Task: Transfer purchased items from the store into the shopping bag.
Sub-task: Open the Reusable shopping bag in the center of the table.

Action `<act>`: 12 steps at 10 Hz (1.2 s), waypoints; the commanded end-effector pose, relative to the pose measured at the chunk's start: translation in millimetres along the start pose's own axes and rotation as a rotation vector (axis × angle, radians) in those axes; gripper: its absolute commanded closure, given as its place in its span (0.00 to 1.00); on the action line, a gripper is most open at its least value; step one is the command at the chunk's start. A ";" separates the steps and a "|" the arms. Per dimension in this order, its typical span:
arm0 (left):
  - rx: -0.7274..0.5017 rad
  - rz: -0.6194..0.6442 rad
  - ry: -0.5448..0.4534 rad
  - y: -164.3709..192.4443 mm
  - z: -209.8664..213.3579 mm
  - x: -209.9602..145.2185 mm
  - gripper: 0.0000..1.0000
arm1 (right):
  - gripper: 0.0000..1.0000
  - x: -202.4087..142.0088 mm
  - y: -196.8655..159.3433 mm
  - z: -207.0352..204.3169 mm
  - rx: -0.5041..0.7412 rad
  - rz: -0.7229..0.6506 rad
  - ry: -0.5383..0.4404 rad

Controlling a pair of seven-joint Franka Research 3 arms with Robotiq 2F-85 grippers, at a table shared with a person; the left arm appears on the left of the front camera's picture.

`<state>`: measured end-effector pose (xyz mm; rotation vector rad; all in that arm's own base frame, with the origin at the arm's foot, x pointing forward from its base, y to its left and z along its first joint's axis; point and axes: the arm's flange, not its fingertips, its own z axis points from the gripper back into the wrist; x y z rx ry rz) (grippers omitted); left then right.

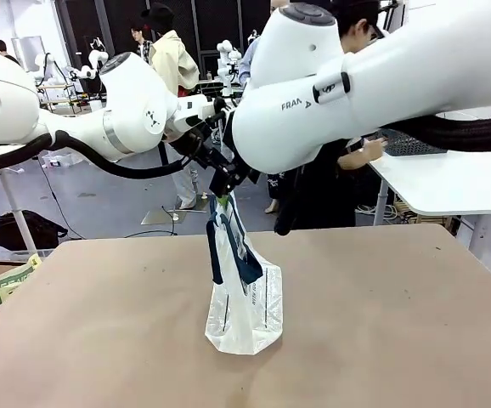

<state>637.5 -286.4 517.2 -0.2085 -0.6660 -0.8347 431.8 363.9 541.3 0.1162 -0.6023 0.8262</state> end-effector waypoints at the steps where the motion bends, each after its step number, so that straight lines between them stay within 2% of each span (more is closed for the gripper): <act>1: -0.034 0.007 0.028 4.8 -4.7 5.6 0.00 | 0.00 -6.7 2.1 -5.1 -0.032 -0.008 0.000; 2: 0.029 -0.013 0.107 9.9 -1.0 3.9 0.00 | 0.00 0.0 0.0 0.0 0.000 0.000 0.000; 3: -0.015 0.001 0.012 -0.9 -3.5 -0.4 0.00 | 0.00 0.0 0.0 0.0 0.000 0.000 0.000; 7: -0.037 -0.002 0.074 -4.1 -18.2 -0.1 0.00 | 0.00 8.9 7.6 -10.0 -0.018 -0.013 0.038; 12: -0.049 0.015 0.069 -4.3 -13.1 -3.1 0.00 | 0.00 21.1 5.2 -27.1 -0.055 -0.032 0.046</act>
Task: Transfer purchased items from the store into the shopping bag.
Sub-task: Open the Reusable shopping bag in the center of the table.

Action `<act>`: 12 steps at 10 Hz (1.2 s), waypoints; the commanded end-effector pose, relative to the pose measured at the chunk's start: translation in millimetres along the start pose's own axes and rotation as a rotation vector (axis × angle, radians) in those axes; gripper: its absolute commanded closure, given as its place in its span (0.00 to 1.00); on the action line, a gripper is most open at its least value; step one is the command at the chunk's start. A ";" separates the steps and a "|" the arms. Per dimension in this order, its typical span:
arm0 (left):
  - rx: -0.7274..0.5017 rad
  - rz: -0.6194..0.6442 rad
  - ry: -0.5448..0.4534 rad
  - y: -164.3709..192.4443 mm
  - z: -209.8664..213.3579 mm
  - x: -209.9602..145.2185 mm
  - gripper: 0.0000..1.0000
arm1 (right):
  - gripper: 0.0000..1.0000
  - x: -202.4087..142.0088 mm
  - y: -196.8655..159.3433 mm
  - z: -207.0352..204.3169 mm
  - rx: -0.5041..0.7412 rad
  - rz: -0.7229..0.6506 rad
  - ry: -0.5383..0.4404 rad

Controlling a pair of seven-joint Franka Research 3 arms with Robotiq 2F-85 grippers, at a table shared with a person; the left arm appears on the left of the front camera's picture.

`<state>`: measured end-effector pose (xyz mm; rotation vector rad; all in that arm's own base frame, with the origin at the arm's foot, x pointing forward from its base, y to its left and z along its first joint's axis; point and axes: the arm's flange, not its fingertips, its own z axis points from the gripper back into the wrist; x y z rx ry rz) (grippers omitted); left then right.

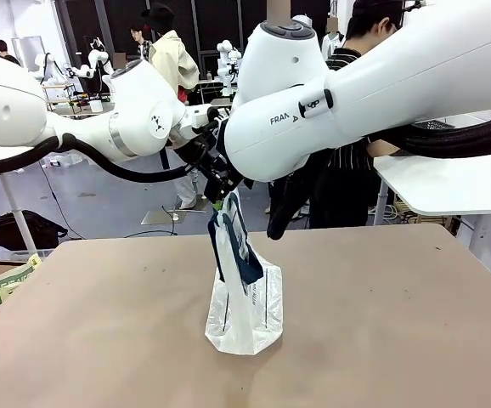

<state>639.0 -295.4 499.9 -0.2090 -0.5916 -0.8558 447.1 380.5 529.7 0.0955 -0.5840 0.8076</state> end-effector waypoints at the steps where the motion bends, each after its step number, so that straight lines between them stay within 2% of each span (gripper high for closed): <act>1: -0.016 0.017 -0.015 2.0 6.8 0.4 0.00 | 0.00 6.8 -0.6 -6.0 -0.046 -0.039 0.024; 7: -0.015 0.090 0.057 2.1 4.0 -2.8 0.00 | 0.00 4.1 -2.3 -14.8 -0.030 -0.059 0.052; 12: -0.070 0.097 0.091 1.3 -3.7 -5.1 0.00 | 0.00 8.7 -2.3 -12.8 -0.048 -0.101 0.047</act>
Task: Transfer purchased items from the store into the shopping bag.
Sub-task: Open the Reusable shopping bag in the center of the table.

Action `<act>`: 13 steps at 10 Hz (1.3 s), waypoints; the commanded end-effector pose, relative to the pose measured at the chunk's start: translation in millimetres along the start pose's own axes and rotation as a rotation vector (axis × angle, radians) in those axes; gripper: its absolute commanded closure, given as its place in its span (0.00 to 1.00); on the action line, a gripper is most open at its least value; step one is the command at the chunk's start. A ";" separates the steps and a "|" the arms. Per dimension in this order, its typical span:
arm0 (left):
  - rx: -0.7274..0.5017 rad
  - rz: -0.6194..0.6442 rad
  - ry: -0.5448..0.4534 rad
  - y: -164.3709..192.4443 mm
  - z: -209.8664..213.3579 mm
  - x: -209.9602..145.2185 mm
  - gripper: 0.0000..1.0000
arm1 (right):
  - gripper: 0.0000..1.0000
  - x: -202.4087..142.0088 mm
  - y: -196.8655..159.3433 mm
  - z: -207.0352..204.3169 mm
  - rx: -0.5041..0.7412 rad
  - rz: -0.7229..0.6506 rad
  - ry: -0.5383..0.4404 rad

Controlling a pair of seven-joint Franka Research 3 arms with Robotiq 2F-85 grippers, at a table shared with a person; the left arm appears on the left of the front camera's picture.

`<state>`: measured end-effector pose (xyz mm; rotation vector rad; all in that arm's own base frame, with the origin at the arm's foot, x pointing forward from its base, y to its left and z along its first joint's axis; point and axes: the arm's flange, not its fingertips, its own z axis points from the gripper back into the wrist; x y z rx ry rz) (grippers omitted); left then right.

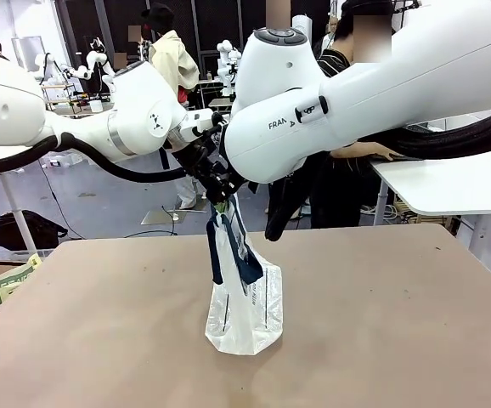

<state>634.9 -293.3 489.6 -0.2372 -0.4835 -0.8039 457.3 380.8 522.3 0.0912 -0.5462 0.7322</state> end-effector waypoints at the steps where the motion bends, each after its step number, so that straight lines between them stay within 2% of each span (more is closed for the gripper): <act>1: -0.024 0.024 0.011 2.6 1.7 3.8 0.00 | 0.00 7.7 5.3 -1.3 -0.037 -0.032 0.007; 13: -0.049 0.041 0.005 5.5 -1.5 1.2 0.00 | 0.00 -6.2 -0.4 -14.6 -0.065 -0.058 0.102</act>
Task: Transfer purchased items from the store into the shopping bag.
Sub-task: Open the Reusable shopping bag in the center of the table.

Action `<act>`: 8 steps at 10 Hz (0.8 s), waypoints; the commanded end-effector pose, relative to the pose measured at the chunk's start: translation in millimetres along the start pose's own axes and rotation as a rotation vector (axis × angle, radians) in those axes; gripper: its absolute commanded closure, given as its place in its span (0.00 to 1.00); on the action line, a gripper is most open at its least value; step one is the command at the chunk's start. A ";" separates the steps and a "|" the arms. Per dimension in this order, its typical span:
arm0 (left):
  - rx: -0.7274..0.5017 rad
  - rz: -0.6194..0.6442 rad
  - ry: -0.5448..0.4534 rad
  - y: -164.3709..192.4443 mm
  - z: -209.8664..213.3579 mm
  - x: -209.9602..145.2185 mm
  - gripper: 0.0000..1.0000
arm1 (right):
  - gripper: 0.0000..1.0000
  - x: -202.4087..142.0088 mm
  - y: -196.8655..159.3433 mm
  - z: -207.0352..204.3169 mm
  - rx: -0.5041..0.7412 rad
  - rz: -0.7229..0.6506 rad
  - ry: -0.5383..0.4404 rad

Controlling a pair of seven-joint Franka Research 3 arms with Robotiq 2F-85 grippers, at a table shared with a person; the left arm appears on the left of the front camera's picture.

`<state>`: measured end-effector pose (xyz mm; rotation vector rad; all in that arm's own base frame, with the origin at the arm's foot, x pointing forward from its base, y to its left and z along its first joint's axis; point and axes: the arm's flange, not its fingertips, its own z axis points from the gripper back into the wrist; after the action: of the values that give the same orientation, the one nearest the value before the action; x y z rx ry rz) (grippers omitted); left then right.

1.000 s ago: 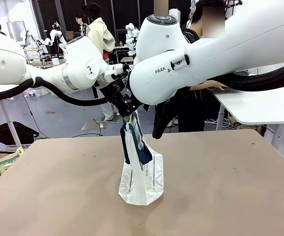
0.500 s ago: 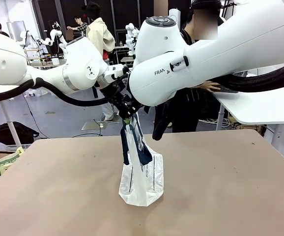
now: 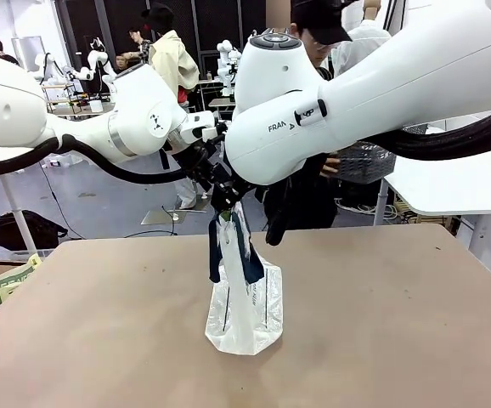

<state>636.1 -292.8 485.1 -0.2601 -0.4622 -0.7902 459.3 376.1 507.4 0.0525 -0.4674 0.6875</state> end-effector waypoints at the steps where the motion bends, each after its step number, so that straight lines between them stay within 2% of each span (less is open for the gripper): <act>1: -0.026 0.023 -0.008 3.8 3.0 2.4 0.00 | 0.00 1.8 3.0 -2.9 -0.048 -0.016 0.025; 5: -0.035 0.020 -0.010 4.9 2.9 0.7 0.00 | 0.00 -2.4 3.2 -7.6 -0.043 0.005 0.076; 6: -0.044 0.017 -0.012 5.5 2.8 0.5 0.08 | 0.00 -4.0 2.1 -9.3 -0.041 0.005 0.087; 7: -0.042 0.014 -0.012 4.8 2.6 0.5 0.25 | 0.10 -5.4 1.6 -9.1 -0.039 0.008 0.078; 8: -0.039 0.010 -0.011 4.6 2.1 0.5 0.45 | 0.29 -5.6 1.2 -8.4 -0.042 0.009 0.075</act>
<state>636.6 -292.0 485.1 -0.2744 -0.4618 -0.7791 456.8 373.4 496.4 0.0131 -0.4019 0.6855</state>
